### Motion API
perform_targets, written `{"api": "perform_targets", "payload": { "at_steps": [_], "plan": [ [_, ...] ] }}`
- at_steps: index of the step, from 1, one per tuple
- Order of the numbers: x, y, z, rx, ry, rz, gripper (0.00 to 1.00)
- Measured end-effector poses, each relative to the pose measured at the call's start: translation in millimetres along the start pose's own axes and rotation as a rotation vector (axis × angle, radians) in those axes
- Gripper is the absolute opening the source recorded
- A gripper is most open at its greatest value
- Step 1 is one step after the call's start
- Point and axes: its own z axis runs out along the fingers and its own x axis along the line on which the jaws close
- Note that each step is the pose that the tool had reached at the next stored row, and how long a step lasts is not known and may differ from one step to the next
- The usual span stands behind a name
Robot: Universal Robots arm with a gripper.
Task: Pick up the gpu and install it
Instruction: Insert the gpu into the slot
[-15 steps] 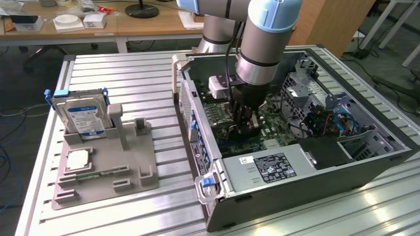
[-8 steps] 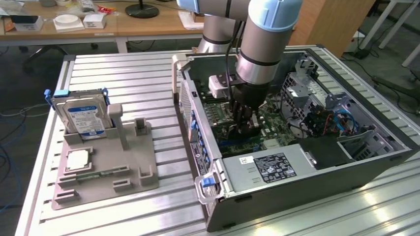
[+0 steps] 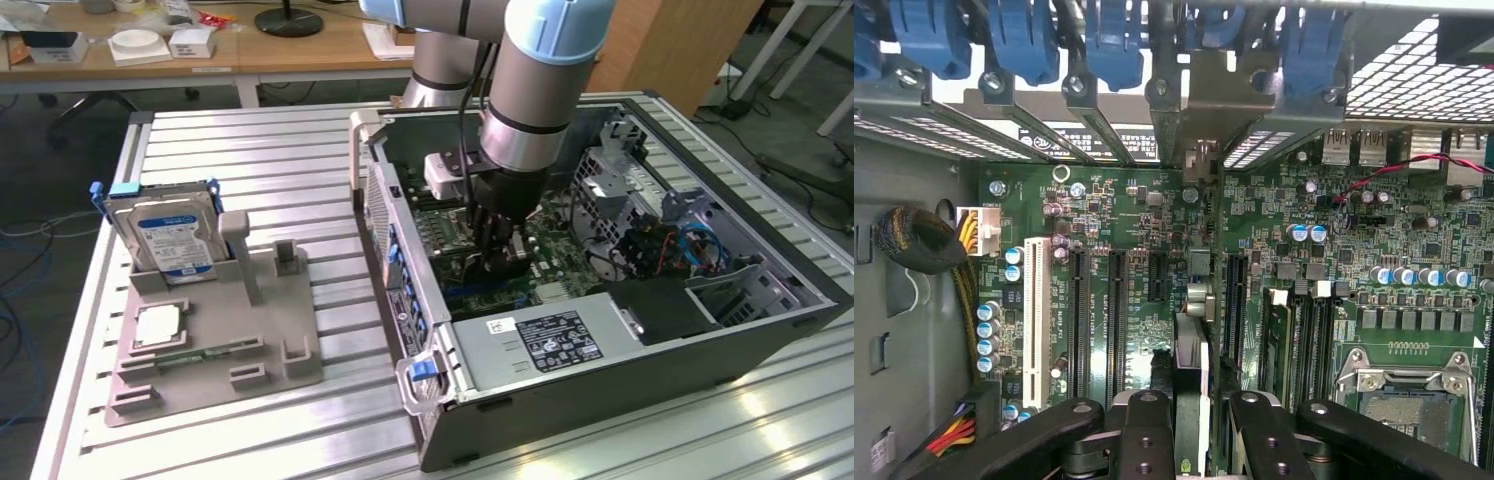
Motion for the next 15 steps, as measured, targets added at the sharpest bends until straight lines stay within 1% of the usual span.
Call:
{"api": "perform_targets", "payload": {
  "at_steps": [3,5,6,9,10,15],
  "plan": [
    [-0.1,0.0,0.1,0.0003,-0.0009,0.000,0.27],
    [-0.1,0.0,0.1,0.0021,-0.0023,0.000,0.27],
    [-0.1,0.1,0.1,0.0040,-0.0029,0.000,0.27],
    [0.0,0.1,0.2,0.0154,-0.0034,0.000,0.27],
    [-0.1,0.1,0.2,0.0165,-0.0037,0.000,0.27],
    [-0.1,1.9,0.3,0.0169,-0.0036,0.000,0.27]
  ]
}}
